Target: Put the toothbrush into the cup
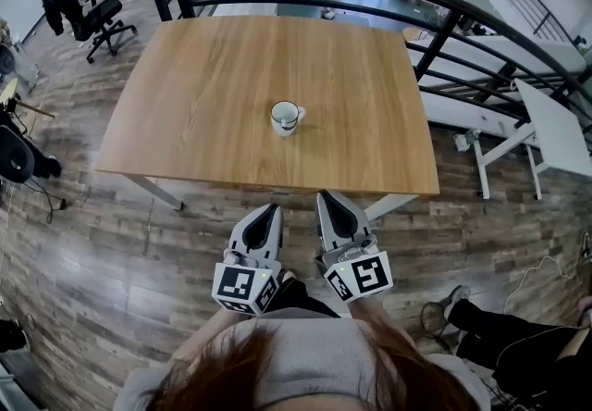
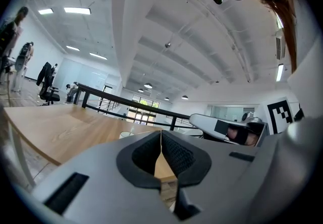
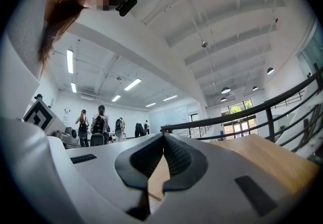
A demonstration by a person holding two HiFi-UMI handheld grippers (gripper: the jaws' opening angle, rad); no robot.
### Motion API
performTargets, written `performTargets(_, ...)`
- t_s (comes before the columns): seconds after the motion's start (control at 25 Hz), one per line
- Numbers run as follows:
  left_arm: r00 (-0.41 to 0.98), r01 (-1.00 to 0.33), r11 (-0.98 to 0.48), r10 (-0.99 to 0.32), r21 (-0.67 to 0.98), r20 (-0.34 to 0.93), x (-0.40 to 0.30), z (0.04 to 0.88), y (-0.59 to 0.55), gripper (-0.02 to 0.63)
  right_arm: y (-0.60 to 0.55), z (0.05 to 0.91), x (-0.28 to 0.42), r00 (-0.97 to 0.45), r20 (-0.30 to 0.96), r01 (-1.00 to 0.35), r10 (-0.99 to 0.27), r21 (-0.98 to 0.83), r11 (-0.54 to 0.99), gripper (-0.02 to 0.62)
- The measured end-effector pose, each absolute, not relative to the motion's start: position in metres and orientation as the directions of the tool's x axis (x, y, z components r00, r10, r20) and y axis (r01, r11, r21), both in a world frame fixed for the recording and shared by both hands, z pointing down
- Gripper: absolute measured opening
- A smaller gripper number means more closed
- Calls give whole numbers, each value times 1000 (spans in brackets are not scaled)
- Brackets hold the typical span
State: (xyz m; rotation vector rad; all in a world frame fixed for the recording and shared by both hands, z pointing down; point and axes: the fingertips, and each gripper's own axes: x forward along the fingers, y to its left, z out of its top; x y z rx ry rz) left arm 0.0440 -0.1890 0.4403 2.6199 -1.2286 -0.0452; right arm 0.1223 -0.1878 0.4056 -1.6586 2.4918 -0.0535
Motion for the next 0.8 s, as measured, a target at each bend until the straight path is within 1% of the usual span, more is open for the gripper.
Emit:
performTargets(0.28,649,-742,-624,-760,244,28,33,427,-153,8,-138,398,104,-363,-109,-923,-926,-93,373,14)
performTargets(0.64,646,-747,-622,-763,235,36,-29,431,-58,8,-44,396,48,-340,-143,-930,-930,-100,355,14)
performTargets(0.8,659,-737,-633,-751,236,42,-47,430,-17,8,4,402,29,-320,-125,-935,-939,-119,334,14)
